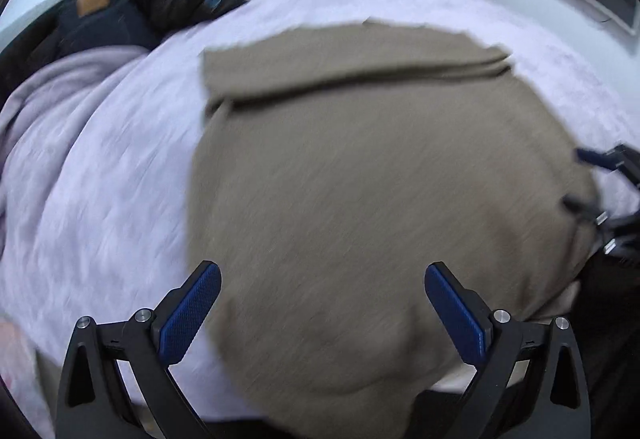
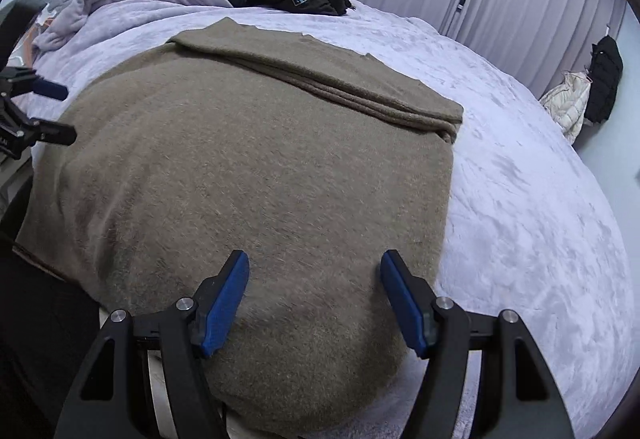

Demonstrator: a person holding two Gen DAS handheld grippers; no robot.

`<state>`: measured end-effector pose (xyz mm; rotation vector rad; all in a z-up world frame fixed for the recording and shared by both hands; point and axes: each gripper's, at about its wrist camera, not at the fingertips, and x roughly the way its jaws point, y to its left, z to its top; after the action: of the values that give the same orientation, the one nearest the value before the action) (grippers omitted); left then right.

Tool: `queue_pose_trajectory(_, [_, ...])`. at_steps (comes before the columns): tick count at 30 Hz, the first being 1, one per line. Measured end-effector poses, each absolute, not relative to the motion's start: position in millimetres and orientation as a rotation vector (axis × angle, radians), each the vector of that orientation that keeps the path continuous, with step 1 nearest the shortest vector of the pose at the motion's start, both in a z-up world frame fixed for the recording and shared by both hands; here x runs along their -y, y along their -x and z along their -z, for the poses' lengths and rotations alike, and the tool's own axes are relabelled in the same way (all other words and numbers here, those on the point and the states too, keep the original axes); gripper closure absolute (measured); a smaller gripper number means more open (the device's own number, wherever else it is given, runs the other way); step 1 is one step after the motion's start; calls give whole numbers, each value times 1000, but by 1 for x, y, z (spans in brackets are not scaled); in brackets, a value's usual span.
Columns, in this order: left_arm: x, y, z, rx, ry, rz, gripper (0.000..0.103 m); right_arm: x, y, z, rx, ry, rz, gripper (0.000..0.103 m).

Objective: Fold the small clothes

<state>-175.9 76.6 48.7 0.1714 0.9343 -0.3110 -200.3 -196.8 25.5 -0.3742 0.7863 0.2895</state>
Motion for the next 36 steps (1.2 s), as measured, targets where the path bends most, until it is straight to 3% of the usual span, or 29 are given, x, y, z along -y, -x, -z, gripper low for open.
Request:
queue_pose_trajectory(3, [-38, 160, -45, -920, -196, 431, 1, 172, 195, -31, -746, 372, -374, 29])
queue_pose_trajectory(6, [-24, 150, -7, -1010, -285, 406, 0, 149, 195, -13, -745, 465, -437, 29])
queue_pose_trajectory(9, [-49, 174, -1, -951, -273, 426, 0, 161, 204, -6, -712, 503, -437, 23])
queue_pose_trajectory(16, [-86, 228, 44, -1020, -493, 266, 0, 211, 244, 11, -715, 590, -384, 22])
queue_pose_trajectory(20, [-97, 247, 31, -1040, -461, 247, 0, 201, 259, 16, -710, 753, -307, 22])
queue_pose_trajectory(26, [-83, 234, -11, -894, -251, 317, 0, 165, 281, -2, -551, 794, -364, 22])
queue_pose_trajectory(31, [-46, 208, 25, -1003, -336, 215, 0, 139, 260, 17, -574, 784, -356, 22])
queue_pose_trajectory(36, [-85, 235, 31, -1043, -261, 209, 0, 176, 266, 25, -671, 744, -300, 22])
